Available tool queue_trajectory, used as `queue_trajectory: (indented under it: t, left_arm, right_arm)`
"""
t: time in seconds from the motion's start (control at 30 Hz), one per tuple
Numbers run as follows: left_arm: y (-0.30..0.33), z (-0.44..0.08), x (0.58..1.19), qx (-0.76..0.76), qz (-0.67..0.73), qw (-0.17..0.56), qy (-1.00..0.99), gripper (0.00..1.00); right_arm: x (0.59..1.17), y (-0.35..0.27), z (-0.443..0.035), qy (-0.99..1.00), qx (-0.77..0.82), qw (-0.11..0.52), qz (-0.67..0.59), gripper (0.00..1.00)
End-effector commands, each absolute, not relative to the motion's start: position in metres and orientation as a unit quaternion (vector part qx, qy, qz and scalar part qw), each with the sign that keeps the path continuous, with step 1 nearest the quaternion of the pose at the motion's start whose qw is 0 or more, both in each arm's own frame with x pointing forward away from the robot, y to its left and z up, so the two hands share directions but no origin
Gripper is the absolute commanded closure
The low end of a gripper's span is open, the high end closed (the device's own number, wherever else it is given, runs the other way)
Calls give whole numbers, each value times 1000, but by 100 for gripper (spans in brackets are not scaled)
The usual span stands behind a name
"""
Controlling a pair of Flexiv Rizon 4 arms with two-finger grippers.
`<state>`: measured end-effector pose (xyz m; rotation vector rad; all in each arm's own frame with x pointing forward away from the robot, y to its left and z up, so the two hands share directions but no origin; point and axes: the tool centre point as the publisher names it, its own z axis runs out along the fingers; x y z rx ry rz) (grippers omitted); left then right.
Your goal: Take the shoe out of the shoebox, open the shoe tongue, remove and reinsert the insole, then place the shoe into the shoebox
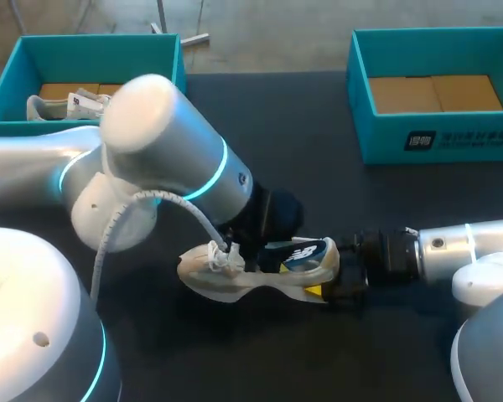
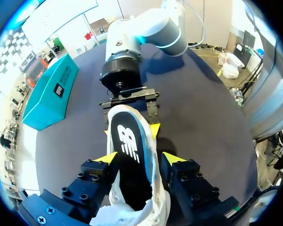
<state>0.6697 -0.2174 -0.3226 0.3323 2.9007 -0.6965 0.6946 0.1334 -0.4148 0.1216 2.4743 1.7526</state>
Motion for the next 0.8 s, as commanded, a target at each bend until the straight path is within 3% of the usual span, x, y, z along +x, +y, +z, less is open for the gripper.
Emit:
queue_trajectory:
  t: [0.03,0.47,0.53,0.63,0.8]
  left_arm:
    - [-232,-329,667,103,-217,85,967,44]
    - [-239,-338,671,86,-203,110,969,58]
    - [-238,-338,671,84,-203,111,969,69]
    - [-238,-339,672,82,-202,112,969,100]
    - [-236,-338,674,79,-203,115,969,100]
  right_arm:
    - [694,135,-415,816,40,53,574,100]
    - [694,135,-415,816,40,53,574,100]
    - [694,135,-415,816,40,53,574,100]
    - [694,135,-415,816,40,53,574,100]
    - [694,135,-415,816,40,53,574,100]
